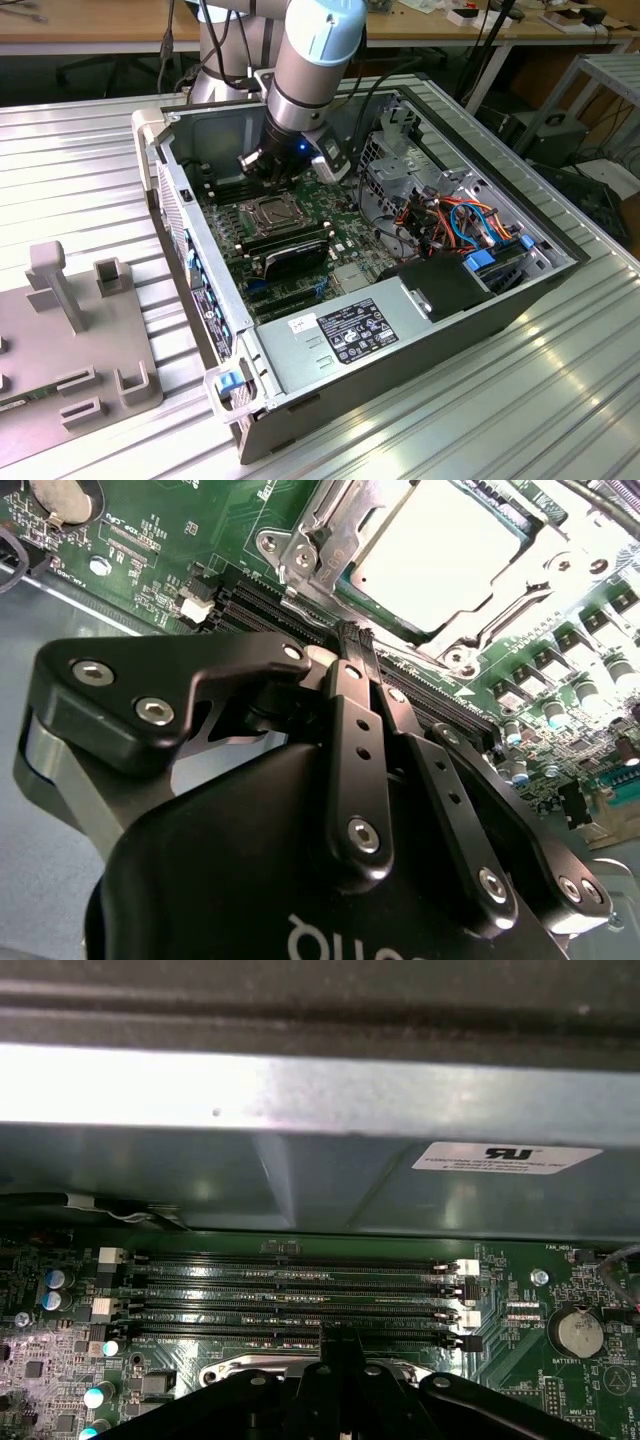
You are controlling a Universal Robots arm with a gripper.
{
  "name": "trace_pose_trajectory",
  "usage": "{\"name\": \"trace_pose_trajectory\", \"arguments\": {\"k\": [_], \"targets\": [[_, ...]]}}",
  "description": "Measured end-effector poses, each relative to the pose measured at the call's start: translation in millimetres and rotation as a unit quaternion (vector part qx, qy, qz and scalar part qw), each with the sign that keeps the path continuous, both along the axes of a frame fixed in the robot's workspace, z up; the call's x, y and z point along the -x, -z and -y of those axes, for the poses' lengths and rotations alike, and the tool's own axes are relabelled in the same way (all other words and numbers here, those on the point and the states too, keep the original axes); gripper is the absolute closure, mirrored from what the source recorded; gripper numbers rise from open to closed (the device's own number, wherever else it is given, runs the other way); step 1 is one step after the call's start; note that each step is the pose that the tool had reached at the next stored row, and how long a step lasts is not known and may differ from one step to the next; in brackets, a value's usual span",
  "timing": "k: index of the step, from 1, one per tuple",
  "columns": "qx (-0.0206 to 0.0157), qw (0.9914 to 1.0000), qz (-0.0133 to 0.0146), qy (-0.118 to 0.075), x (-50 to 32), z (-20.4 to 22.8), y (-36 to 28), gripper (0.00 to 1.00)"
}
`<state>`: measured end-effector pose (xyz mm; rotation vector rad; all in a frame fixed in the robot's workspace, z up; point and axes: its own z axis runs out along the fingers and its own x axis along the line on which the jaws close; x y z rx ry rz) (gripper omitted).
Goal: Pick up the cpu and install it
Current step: 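Install the first cpu locking lever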
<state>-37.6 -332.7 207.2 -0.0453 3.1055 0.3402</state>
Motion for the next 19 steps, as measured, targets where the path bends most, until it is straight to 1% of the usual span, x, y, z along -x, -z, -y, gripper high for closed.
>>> {"name": "trace_pose_trajectory", "arguments": {"k": [2, 3, 6, 9, 11, 14, 15, 19], "targets": [[-0.0002, 1.0, 0.0001, 0.0, 0.0, -0.1, -4.4, 0.89], [-0.0002, 1.0, 0.0002, 0.0, 0.0, -0.1, -8.3, 0.89], [-0.0002, 1.0, 0.0002, 0.0, 0.0, -0.1, -13.5, 0.89], [-0.0003, 1.0, 0.0014, 0.0, 0.9, -0.1, -14.1, 0.89], [-0.0002, 1.0, 0.0027, 0.0, 4.0, -0.1, -14.2, 0.89], [-0.0002, 0.99998, 0.0058, 0.0, 11.2, -0.1, -14.2, 0.89], [-0.0002, 0.99998, 0.0064, 0.0, 12.9, -0.2, -14.2, 0.89], [0.0003, 0.99997, 0.0072, 0.0, 16.5, -0.7, -14.2, 0.89]]}}
